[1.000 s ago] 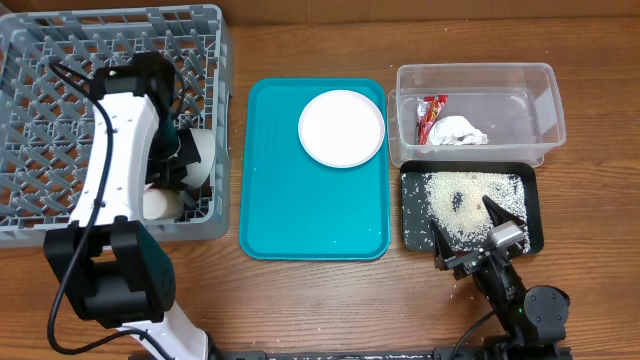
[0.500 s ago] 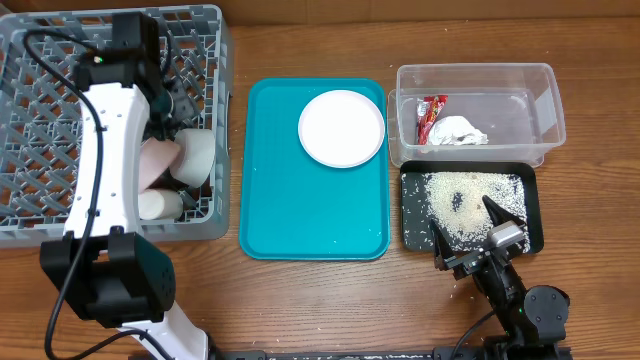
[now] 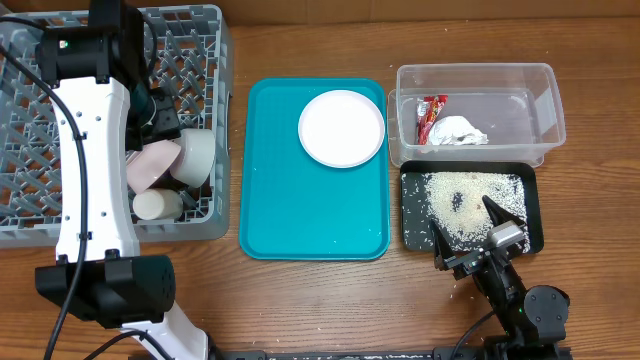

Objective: Sort waste into correct bins and load items into the dishwasher
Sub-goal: 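Reach the left gripper to the white plate and grasp its edge, then carry the white plate into the dish rack and release it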

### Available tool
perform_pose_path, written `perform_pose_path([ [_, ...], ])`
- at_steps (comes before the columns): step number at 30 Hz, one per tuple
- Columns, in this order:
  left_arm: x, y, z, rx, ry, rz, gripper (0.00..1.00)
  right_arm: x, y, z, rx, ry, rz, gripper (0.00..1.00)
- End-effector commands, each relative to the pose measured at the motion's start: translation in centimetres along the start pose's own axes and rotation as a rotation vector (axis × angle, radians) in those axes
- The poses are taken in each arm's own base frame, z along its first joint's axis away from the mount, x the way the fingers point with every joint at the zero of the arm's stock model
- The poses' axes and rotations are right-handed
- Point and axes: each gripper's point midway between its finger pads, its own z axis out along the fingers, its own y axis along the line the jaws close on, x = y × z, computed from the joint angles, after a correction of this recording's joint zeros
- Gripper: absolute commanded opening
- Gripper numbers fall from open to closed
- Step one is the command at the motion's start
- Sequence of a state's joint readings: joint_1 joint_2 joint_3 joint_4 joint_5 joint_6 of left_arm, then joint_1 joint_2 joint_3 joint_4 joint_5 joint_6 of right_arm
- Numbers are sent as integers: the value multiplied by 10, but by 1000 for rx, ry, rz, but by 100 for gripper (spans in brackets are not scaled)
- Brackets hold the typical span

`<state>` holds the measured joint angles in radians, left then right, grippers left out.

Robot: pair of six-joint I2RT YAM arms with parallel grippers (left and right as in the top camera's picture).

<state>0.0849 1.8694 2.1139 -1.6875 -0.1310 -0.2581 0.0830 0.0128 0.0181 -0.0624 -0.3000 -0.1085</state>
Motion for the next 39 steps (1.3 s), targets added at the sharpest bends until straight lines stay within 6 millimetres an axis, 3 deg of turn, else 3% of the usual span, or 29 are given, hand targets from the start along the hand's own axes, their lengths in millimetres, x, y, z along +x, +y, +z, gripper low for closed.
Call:
perform_pose_path([
  [1, 7, -11, -18, -9, -53, 103, 48, 2, -1, 0, 5, -4, 2, 100],
  [4, 19, -42, -42, 32, -130, 195, 50, 2, -1, 0, 5, -4, 2, 100],
  [6, 26, -76, -55, 74, -192, 285, 57, 2, -1, 0, 5, -4, 2, 100],
  [10, 28, -146, -58, 159, -274, 347, 67, 2, -1, 0, 5, -4, 2, 100],
  [14, 22, -207, -34, 235, -266, 289, 75, 2, -1, 0, 5, -4, 2, 100],
  [18, 12, -256, 18, 311, -175, 242, 75, 2, -1, 0, 5, -4, 2, 100],
  [22, 5, -266, 77, 275, -61, 124, 70, 2, -1, 0, 5, -4, 2, 100],
  [27, 22, -278, 152, 277, 153, 88, 61, 2, -1, 0, 5, -4, 2, 100],
  [31, 39, -282, 181, 287, 274, 77, 45, 2, -1, 0, 5, -4, 2, 100],
  [36, 44, -264, 208, 164, 292, 84, 47, 2, -1, 0, 5, -4, 2, 100],
  [38, 50, -261, 215, 142, 319, 85, 34, 2, -1, 0, 5, -4, 2, 100],
  [39, 52, -259, 219, 133, 331, 83, 13, 2, -1, 0, 5, -4, 2, 100],
])
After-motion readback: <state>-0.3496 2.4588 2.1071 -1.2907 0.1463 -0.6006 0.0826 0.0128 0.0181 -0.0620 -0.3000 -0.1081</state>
